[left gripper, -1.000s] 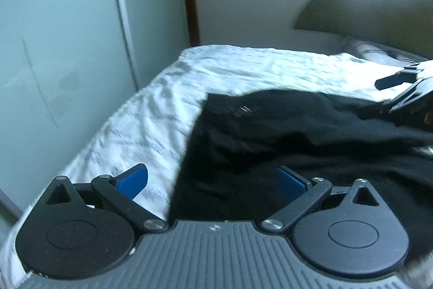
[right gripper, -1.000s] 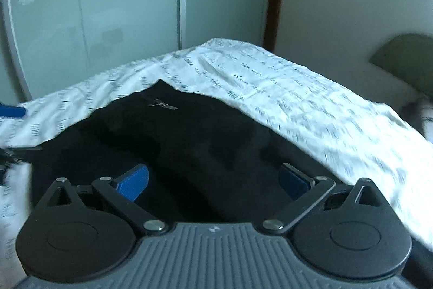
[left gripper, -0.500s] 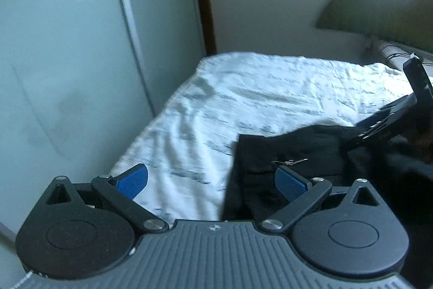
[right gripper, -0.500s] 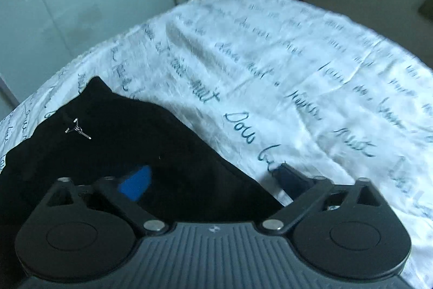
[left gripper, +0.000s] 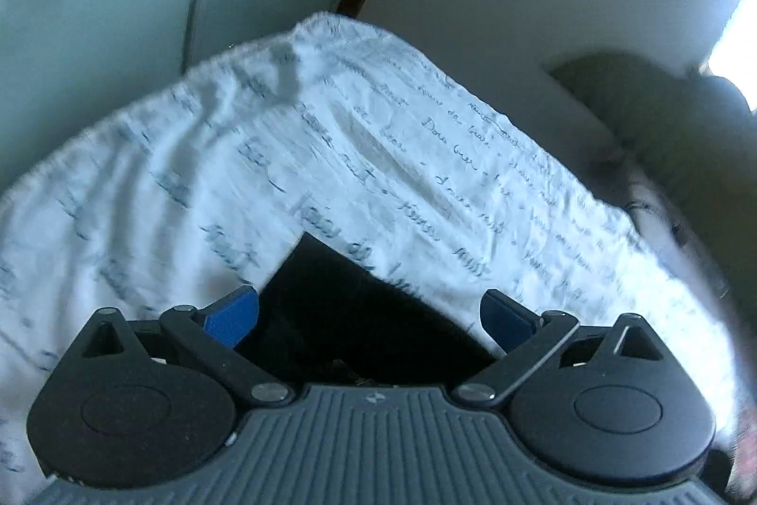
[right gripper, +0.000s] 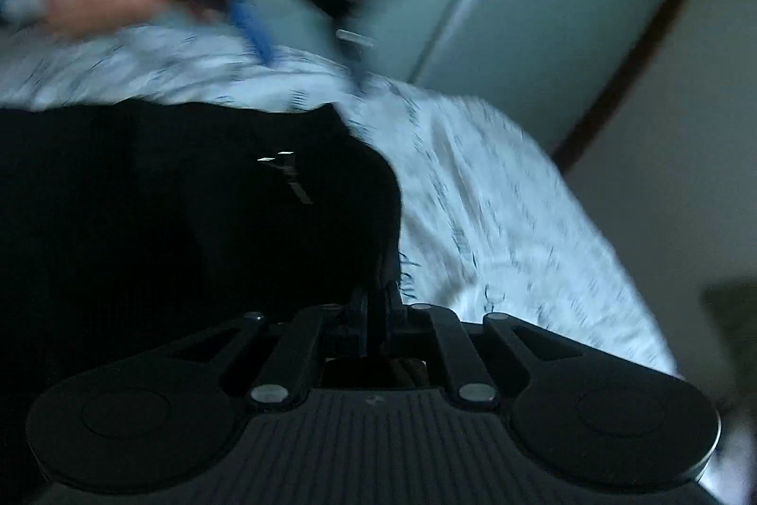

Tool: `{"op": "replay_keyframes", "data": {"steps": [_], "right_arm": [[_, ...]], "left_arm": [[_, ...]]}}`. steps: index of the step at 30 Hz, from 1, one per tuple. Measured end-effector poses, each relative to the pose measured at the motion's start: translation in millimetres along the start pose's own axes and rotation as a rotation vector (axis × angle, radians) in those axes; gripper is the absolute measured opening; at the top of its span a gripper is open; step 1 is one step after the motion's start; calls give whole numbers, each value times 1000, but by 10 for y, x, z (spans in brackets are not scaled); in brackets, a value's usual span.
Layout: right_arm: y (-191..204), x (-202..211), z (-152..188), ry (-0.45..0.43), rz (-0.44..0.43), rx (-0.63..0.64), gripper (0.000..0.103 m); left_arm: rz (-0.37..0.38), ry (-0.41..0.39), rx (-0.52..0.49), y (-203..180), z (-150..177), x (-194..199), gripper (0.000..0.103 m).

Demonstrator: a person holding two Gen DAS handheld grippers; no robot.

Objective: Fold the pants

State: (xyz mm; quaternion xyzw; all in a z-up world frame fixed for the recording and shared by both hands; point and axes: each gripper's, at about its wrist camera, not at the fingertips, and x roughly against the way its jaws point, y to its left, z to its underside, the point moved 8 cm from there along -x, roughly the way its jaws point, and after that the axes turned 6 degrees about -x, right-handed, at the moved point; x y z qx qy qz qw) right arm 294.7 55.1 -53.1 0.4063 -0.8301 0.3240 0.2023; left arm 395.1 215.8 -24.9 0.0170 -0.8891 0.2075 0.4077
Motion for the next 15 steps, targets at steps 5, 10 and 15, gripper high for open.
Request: {"op": "replay_keyframes", "data": {"steps": [5, 10, 15], "right_arm": [[297, 260, -23, -59, 26, 96, 6], [269, 384, -23, -53, 20, 13, 6], [338, 841, -167, -92, -29, -142, 6]], "left_arm": [[111, 161, 88, -52, 123, -307, 76], [128, 67, 106, -37, 297, 119, 5], [183, -68, -37, -115, 635, 1099, 5]]}}
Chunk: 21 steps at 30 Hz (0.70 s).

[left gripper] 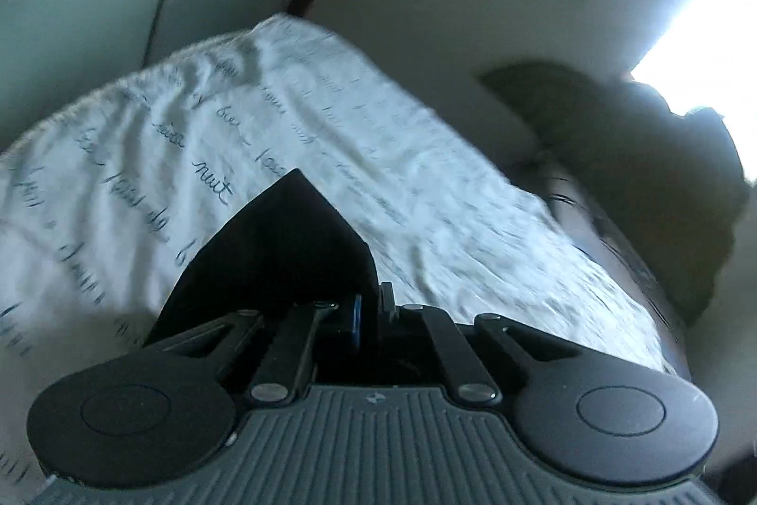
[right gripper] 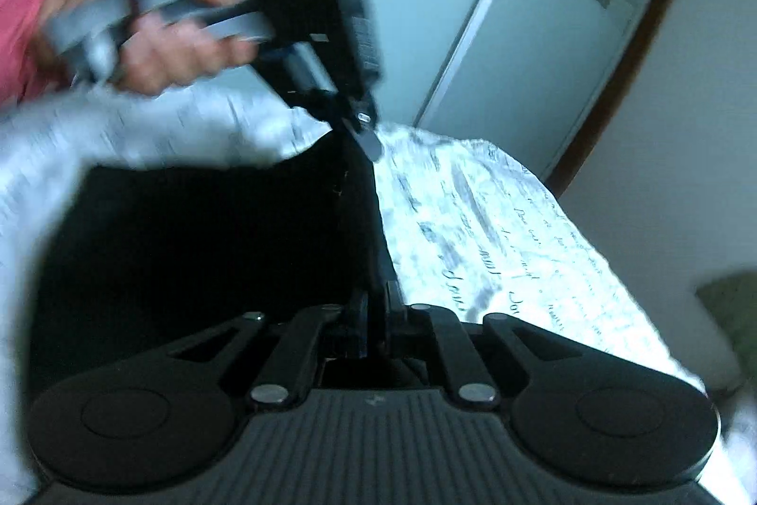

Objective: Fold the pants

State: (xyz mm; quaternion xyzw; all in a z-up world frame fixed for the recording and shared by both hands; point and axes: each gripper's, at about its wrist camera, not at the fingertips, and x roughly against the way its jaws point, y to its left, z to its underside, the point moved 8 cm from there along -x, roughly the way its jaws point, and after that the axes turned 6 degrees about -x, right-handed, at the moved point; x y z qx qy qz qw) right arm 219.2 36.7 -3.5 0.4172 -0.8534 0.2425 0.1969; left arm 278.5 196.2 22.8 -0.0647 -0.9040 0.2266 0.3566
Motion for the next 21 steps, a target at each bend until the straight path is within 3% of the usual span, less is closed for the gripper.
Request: {"op": "replay_keyframes", "data": {"steps": [4, 7, 12, 15, 17, 19, 21], "right_arm": [[341, 579, 5, -31, -82, -145, 6], [765, 754, 191, 0, -95, -184, 6], [1202, 435, 545, 58, -72, -254, 8], [1295, 291, 685, 112, -48, -315, 10], [1330, 505, 599, 81, -76, -306, 17], [1222, 826, 549, 10, -151, -388, 17], [888, 1120, 605, -49, -110, -492, 19]], "left_arm": [[12, 7, -106, -35, 477, 494, 8], [-85, 25, -190, 96, 895, 532, 9], [-262, 74, -316, 345, 1378, 375, 11], [-280, 68, -357, 368, 1491, 452, 15], [-282, 66, -361, 415, 1533, 511, 15], [-277, 71, -353, 450, 1544, 513, 16], [-293, 70, -364, 429, 1570, 501, 20]]}}
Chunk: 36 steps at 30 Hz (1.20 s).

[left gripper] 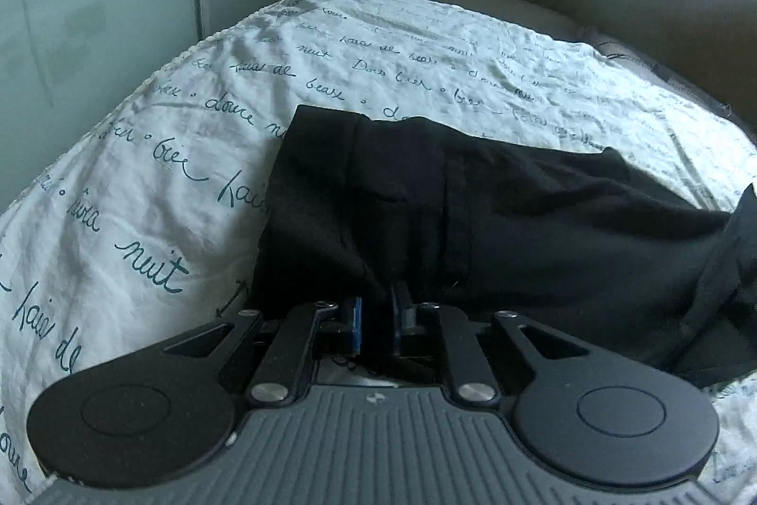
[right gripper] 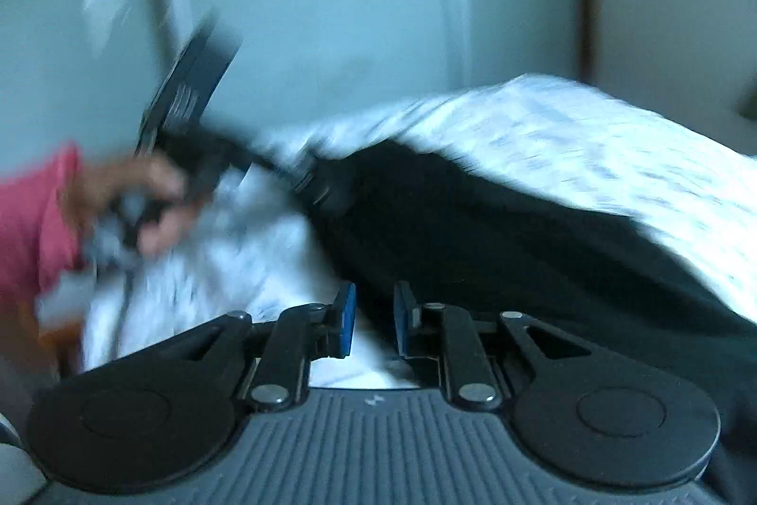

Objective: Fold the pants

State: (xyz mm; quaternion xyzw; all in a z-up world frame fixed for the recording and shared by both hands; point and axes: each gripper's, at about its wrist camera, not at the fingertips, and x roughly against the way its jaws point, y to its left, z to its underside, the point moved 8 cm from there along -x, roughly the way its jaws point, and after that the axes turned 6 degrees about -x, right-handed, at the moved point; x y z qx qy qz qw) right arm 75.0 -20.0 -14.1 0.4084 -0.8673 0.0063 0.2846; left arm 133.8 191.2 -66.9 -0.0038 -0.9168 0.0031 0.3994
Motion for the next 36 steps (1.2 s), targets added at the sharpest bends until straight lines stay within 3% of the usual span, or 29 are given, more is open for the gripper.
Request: {"op": "replay_keyframes", "data": {"steps": [2, 4, 6, 7, 8, 9, 10, 11, 13, 14, 15, 17, 20, 22, 26, 28, 31, 36], "right_arm": [[-463, 265, 29, -49, 153, -84, 28], [-917, 416, 214, -14, 293, -208, 37], [-1255, 513, 567, 109, 326, -349, 38], [-1330, 598, 702, 124, 333, -361, 38], [-1359, 742, 740, 90, 319, -377, 39], [-1404, 907, 725, 47, 301, -420, 39], [-1535, 1080, 664, -17, 309, -476, 39], [-1687, 1236, 584, -76, 346, -510, 43], [-2140, 1526, 396, -186, 498, -582, 67], [-2373, 1628, 335, -217, 579, -623, 87], [-2605, 1705, 290, -233, 655, -672, 90], [-3039, 1761, 194, -219, 788, -772, 90], [-3388, 1704, 101, -197, 878, -852, 90], [-3512, 1637, 97, -180, 937, -881, 91], [-3957, 1890, 219, -134, 1096, -952, 93], [-4139, 1818, 266, -125, 1075, -1022, 93], [-4356, 1673, 206, -109, 1012, -1029, 93], [-4660, 1370, 161, -20, 1071, -1025, 92]], "left_arm": [[-17, -14, -11, -14, -5, 59, 23], [-45, -27, -12, -16, -8, 199, 34], [-110, -57, -20, -24, -36, 425, 43], [-157, -100, -54, -61, -79, 567, 47], [-198, -155, -115, -154, -152, 719, 50], [-210, -190, -160, -254, -217, 803, 60], [-196, -226, -205, -398, -292, 872, 72], [-144, -260, -252, -592, -372, 911, 77], [21, -314, -339, -1032, -471, 893, 91], [102, -318, -377, -1277, -491, 832, 91], [164, -313, -412, -1492, -491, 758, 91], [266, -293, -505, -1933, -450, 555, 91], [323, -264, -605, -2389, -369, 264, 86], [351, -238, -638, -2579, -312, 118, 82], [423, -180, -642, -2729, -180, -20, 76], [439, -170, -637, -2722, -139, -56, 73], [466, -151, -628, -2745, -93, -96, 64], [496, -141, -623, -2799, -69, -66, 59]]}}
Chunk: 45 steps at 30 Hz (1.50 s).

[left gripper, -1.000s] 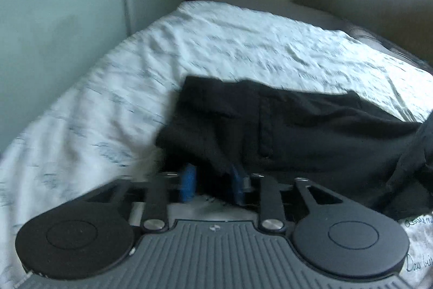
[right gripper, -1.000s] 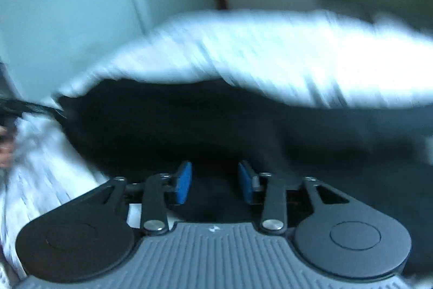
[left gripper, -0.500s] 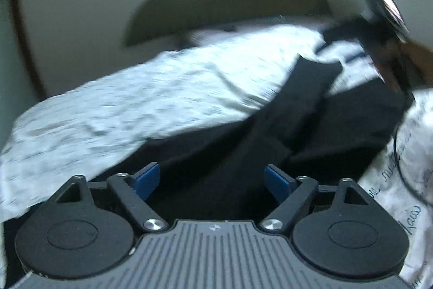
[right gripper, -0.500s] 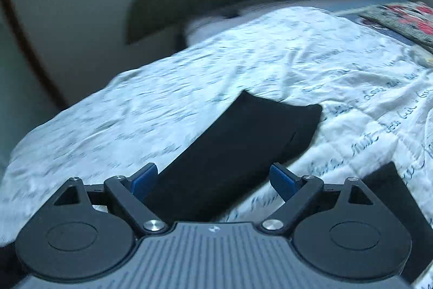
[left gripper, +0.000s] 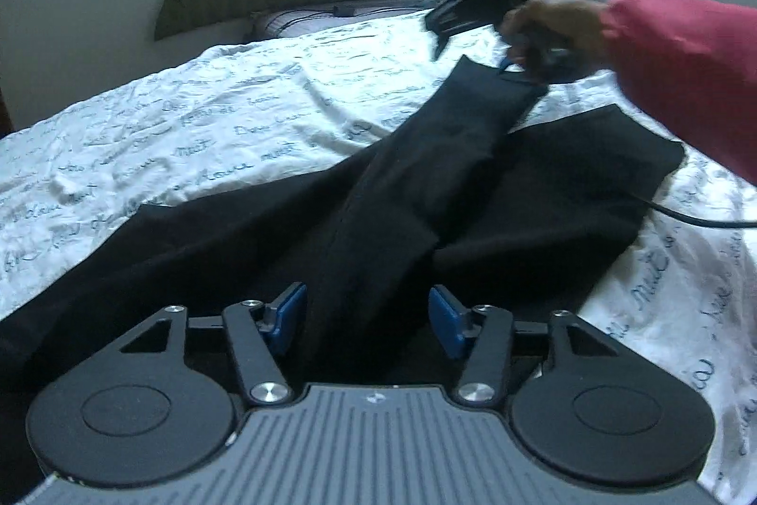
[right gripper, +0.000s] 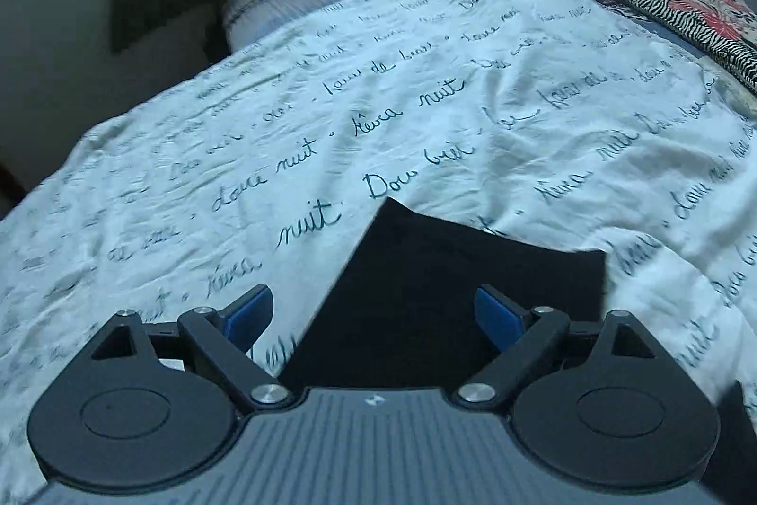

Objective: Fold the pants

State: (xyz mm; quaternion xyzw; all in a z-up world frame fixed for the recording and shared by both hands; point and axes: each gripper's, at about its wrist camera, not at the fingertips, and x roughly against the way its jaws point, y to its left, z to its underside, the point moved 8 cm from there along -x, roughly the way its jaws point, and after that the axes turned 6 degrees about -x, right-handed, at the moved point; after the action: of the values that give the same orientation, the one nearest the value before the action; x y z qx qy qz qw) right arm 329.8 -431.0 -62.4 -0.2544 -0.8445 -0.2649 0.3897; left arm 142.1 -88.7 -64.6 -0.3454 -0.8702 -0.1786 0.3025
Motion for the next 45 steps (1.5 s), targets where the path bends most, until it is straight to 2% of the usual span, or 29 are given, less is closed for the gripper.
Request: {"op": "replay_keyframes", "data": {"steps": [1, 2, 4, 5, 6, 7, 9, 10, 12, 15, 18, 21, 27, 30, 33, 34, 35, 37, 38, 39, 41, 42, 45], "right_arm": [[51, -71, -15, 4, 15, 4, 92], [84, -132, -20, 8, 31, 4, 87], [107, -256, -18, 17, 61, -1, 63], [94, -290, -15, 18, 85, -1, 44], [69, -302, -18, 14, 102, -3, 30], [47, -286, -30, 0, 97, -5, 26], [-27, -196, -50, -21, 46, -31, 9], [-86, -132, -69, -33, 22, -50, 8], [-238, 59, -108, -76, -22, -80, 6], [-542, 377, -127, -119, -104, -144, 5], [-910, 693, -129, -169, -115, -172, 5], [-1318, 1038, -29, -198, -166, -246, 5], [-2265, 1650, 562, -243, -198, -375, 5], [-2669, 1809, 921, -247, -177, -436, 5], [-2970, 1855, 1192, -235, -137, -453, 5], [-2989, 1840, 1230, -222, -170, -451, 6], [-2988, 1829, 1248, -209, -241, -490, 6], [-2902, 1790, 1221, -183, -342, -541, 13], [-2804, 1735, 1177, -159, -365, -524, 26], [-2712, 1672, 1134, -147, -367, -504, 44], [-2572, 1501, 1057, -130, -367, -481, 65], [-2525, 1440, 1057, -123, -374, -493, 65], [-2452, 1163, 1009, -85, -392, -538, 65]], "left_arm": [[6, -4, -1, -15, -3, 0, 57], [9, -6, -2, -21, -2, -6, 56], [7, -3, 0, -20, -1, -29, 50], [-1, -1, 1, -9, 3, -40, 47], [-10, 0, 3, 9, 5, -48, 40], [-19, 3, 6, 28, 8, -52, 32], [-32, 8, 17, 74, 5, -42, 17], [-33, 4, 24, 90, -4, -34, 9], [-24, -10, 38, 102, -26, 0, 5], [-36, -46, 8, 60, -46, 77, 4], [-37, -53, -20, -17, -39, 125, 3], [-13, -73, -49, -109, -2, 253, 4], [-15, -77, -86, -155, 138, 459, 3], [-8, -64, -75, -120, 218, 524, 2], [-37, -40, -73, -67, 288, 503, 2], [-51, -24, -70, -46, 303, 471, 2], [-64, -10, -65, -27, 316, 436, 2], [-74, -5, -57, -7, 316, 393, 2], [-80, -2, -55, -4, 318, 370, 2], [-84, 2, -58, -6, 320, 349, 3], [-100, 2, -72, -22, 323, 307, 10], [-109, 0, -80, -31, 322, 289, 15], [-118, -6, -100, -71, 300, 245, 15]]}}
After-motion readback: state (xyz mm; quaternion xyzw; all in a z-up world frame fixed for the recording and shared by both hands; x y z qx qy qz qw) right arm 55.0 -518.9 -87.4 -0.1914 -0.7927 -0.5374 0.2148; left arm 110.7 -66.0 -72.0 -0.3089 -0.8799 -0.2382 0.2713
